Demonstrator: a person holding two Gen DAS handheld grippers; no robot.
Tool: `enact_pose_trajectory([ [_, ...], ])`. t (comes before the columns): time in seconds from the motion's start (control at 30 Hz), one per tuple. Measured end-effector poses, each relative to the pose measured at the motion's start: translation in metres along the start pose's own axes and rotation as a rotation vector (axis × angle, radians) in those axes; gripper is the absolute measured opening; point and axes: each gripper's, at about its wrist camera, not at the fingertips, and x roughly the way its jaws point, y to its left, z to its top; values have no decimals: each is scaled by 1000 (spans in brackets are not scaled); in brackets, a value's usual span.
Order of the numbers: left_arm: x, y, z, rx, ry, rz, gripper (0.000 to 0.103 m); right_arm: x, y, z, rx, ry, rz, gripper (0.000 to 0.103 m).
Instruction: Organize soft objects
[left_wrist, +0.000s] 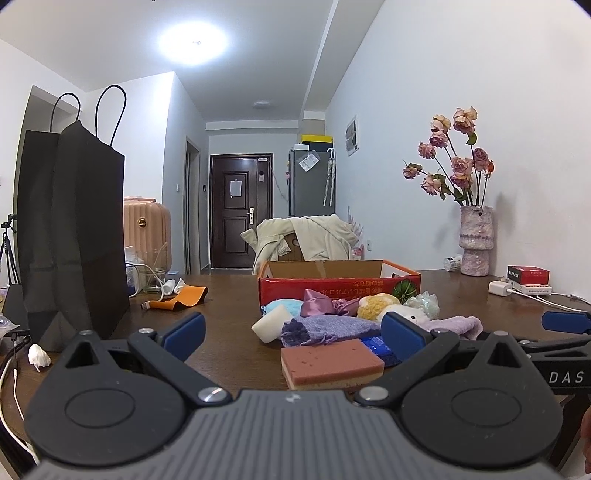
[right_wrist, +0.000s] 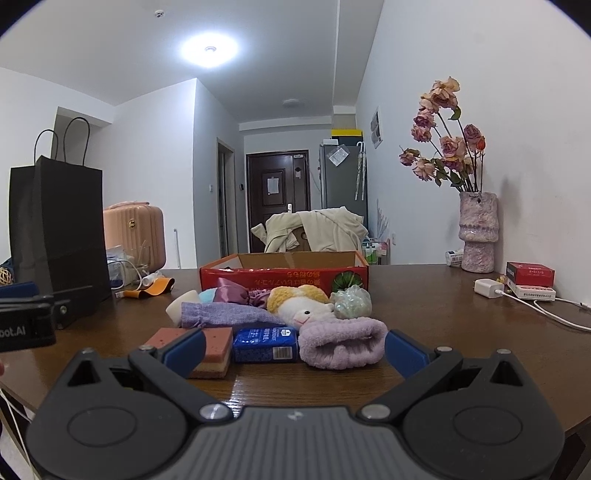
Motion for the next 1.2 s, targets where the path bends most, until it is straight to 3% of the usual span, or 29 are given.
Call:
enact_pose_trajectory([
  [1.2,2,1,-3,3,4,-7,103,-2,3,-1,-8,-8,15,103],
])
